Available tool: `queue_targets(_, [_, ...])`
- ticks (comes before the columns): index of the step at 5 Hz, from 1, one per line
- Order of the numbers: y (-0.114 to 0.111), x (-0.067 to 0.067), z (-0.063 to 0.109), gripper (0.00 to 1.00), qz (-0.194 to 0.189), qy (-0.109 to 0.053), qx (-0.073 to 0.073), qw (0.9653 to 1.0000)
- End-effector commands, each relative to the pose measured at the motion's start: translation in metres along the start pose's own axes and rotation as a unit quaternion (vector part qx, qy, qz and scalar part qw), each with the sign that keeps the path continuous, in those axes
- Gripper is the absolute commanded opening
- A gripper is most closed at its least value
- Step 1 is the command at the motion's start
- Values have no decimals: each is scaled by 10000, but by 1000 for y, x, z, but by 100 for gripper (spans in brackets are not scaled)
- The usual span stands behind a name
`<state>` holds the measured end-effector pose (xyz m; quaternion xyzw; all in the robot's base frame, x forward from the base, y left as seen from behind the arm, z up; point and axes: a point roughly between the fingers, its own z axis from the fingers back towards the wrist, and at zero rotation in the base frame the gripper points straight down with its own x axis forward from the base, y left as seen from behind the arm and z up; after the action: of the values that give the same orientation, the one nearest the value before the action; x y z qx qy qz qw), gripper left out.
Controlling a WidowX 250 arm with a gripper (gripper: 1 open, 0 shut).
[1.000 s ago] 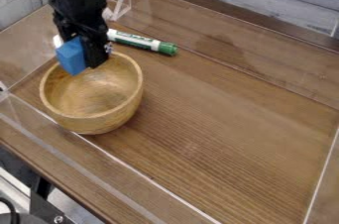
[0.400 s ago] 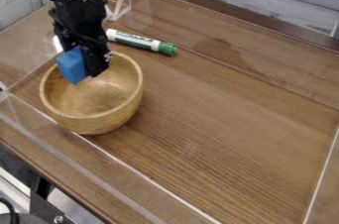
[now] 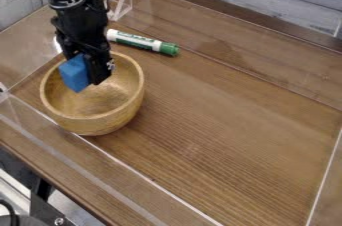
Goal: Put the blue block in the brown bowl
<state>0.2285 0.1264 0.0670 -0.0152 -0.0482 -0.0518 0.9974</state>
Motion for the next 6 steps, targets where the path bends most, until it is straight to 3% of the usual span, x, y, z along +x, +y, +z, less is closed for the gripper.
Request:
queue_targets(1, [3,4,6,0,41,-178,72,9998])
queue_targets(2, [2,4,4,0,51,-187,28,9998])
queue_targets(3, [0,4,4,100,54,-177,-1,9998])
queue_targets(6, [-8,10,21,100,93,-240,-47,9997])
